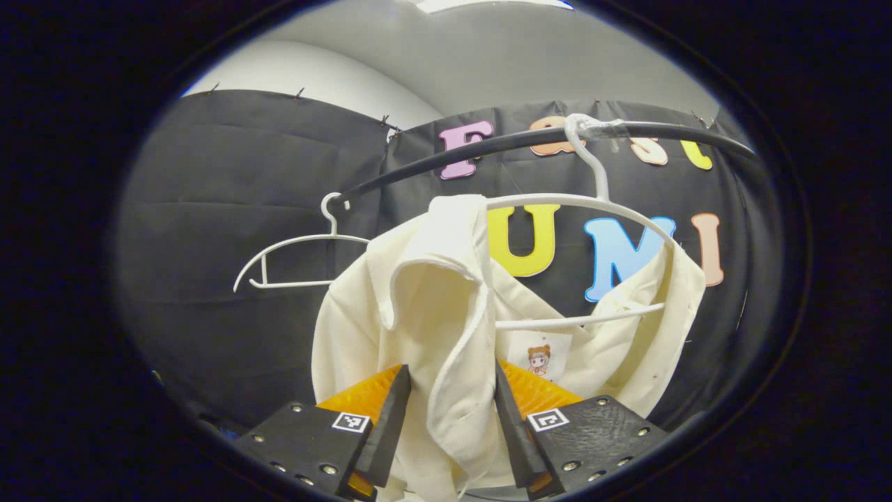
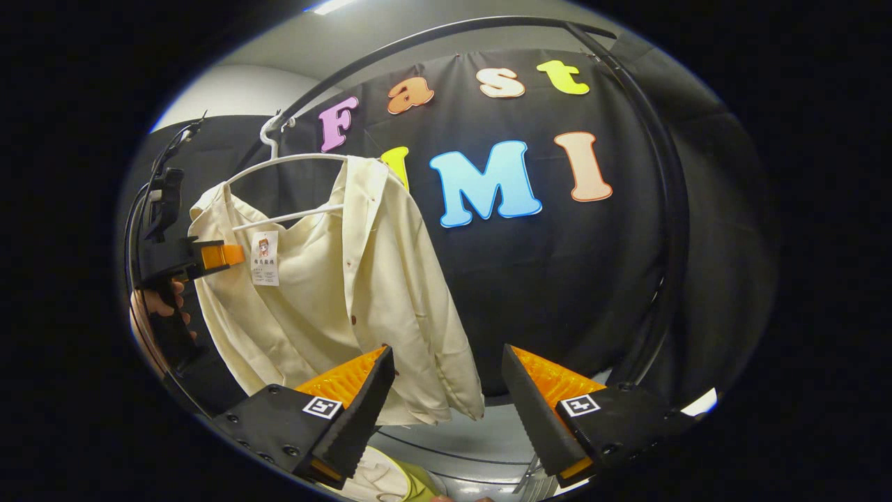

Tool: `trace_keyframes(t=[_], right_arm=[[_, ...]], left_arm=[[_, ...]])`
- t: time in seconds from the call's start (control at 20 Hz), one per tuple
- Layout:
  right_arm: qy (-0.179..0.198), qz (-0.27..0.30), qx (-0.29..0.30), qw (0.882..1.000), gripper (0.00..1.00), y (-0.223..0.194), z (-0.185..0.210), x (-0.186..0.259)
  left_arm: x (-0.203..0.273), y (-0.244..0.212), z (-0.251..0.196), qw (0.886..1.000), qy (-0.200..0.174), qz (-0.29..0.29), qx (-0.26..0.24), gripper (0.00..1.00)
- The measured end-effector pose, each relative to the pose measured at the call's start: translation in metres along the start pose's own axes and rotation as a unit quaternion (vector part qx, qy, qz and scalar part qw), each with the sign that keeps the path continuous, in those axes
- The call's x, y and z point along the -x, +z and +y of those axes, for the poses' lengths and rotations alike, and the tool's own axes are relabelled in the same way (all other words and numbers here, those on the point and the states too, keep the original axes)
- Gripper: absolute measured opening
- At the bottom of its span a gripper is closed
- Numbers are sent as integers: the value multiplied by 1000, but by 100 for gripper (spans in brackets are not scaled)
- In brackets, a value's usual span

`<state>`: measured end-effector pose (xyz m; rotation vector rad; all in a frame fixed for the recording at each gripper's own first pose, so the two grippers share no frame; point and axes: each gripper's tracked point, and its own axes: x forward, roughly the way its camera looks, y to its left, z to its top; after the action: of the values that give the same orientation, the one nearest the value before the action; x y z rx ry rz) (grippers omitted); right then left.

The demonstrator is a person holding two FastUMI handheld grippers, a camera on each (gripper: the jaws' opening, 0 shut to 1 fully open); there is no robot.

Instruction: Grasp the clothes on the hanger with both hands and then place them into the laundry hamper below.

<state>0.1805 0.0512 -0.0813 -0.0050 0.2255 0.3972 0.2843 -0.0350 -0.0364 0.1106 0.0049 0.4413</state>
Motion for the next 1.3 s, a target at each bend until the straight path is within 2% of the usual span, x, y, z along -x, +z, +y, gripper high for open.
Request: trace_keyframes(t=[0.05,0.1,0.25,0.3,0.35,0.45,0.5,0.7,0.85,1.05,1.15,1.3], right_arm=[[4,2,1,1000,98,0,2,-1],[6,4,2,1000,98,-3,4,-2],[8,8,1,1000,98,-4,4,-3],[8,7,-1,1000,98,-3,4,-4],[6,6,-5,1000,98,-1,4,-6],[5,8,-20,1000,98,2,3,-10],[9,7,-30,999,98,5,6,-13],[14,-19,-43,999,98,31,11,-34],[24,-19,-69,997,98,48,24,-54],[61,-37,-103,992,98,77,55,-69],[85,-42,-106,990,98,86,77,-77],[101,-50,-105,988,98,95,100,-87]], left_arm=[[1,1,3,1000,7,-1,0,63],[-2,0,4,1000,5,-1,4,42],[0,3,7,1000,1,-6,17,17],[2,5,3,1000,-13,-9,24,7],[4,7,2,999,-20,-12,30,10],[6,15,11,998,-20,-25,48,9],[13,14,7,998,-33,-23,57,2],[15,20,10,997,-38,-22,56,1],[20,23,6,997,-48,-23,53,1],[35,35,12,997,-58,-33,47,2],[37,41,18,997,-52,-44,39,2],[33,38,17,997,-51,-41,49,1]])
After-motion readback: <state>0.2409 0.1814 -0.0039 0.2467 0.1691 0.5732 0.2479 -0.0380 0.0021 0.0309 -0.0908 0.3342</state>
